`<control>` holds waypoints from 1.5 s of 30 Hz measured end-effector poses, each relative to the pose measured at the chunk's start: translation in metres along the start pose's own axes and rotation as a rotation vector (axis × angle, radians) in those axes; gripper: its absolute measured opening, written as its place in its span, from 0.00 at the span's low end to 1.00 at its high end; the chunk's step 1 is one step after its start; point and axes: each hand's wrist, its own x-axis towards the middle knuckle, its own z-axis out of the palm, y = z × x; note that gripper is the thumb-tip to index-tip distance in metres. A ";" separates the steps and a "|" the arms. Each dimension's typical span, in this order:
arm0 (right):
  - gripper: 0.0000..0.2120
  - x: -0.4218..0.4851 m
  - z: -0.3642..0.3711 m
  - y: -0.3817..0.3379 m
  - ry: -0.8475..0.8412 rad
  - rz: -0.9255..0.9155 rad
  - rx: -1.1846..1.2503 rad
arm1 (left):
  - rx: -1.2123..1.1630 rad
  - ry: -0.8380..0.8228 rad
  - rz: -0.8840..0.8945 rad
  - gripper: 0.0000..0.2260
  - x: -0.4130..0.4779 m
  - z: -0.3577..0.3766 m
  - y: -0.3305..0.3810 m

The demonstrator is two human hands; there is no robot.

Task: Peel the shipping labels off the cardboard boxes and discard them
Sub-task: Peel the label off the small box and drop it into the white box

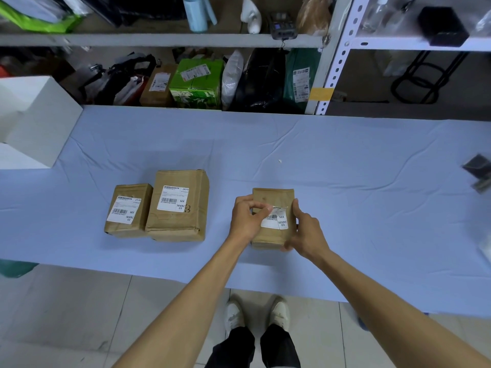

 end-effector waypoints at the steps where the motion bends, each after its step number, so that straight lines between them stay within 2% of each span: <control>1: 0.57 0.000 0.000 0.000 0.001 0.000 0.003 | 0.001 0.000 -0.001 0.04 0.000 0.000 0.000; 6: 0.57 0.001 0.001 0.001 0.004 -0.010 0.006 | 0.008 0.000 -0.008 0.02 0.001 0.001 -0.001; 9: 0.57 0.000 0.000 0.002 -0.001 -0.007 0.014 | 0.022 0.008 -0.005 0.05 0.001 0.001 -0.002; 20: 0.56 0.002 0.001 0.003 0.001 -0.025 0.012 | -0.010 0.000 -0.025 0.05 0.004 0.003 -0.004; 25: 0.55 0.002 0.001 0.003 0.001 -0.017 0.051 | -0.028 0.001 -0.020 0.03 0.004 0.004 -0.006; 41: 0.58 0.003 0.001 0.005 0.001 -0.032 -0.023 | -0.061 -0.014 -0.034 0.03 0.003 0.004 -0.005; 45: 0.58 0.004 0.000 0.004 0.001 -0.027 -0.032 | -0.052 -0.021 -0.030 0.07 0.003 0.002 -0.005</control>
